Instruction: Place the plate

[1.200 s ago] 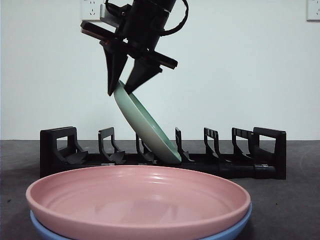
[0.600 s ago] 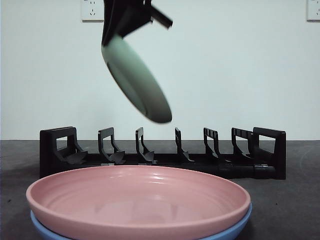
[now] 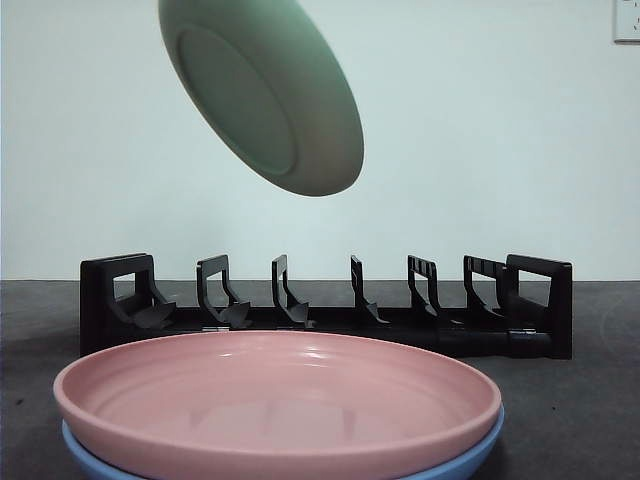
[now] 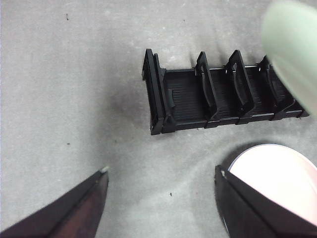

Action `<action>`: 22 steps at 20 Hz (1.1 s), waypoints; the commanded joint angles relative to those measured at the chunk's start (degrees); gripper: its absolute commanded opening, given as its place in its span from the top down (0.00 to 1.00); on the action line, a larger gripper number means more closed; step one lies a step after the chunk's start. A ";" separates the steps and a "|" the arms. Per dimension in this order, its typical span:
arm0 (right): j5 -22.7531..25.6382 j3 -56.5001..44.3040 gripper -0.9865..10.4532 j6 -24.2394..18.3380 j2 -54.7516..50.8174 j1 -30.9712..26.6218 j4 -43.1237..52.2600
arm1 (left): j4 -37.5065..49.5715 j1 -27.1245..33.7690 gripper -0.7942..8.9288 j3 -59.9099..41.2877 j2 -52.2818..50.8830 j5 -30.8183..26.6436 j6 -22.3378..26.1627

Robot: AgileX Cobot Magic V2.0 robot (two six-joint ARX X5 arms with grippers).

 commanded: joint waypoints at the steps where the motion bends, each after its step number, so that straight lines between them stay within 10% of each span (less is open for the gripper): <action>1: 0.61 -7.89 0.90 -0.92 -6.05 2.64 5.01 | 0.55 0.00 0.56 1.03 0.39 -0.04 0.42; 12: 25.03 -33.94 0.90 1.29 -20.55 19.06 17.59 | 0.52 0.00 0.56 1.03 0.39 -0.04 0.37; 22: 21.07 -35.01 0.90 6.45 -7.34 22.43 17.55 | 0.57 0.00 0.56 1.03 0.39 -0.02 0.39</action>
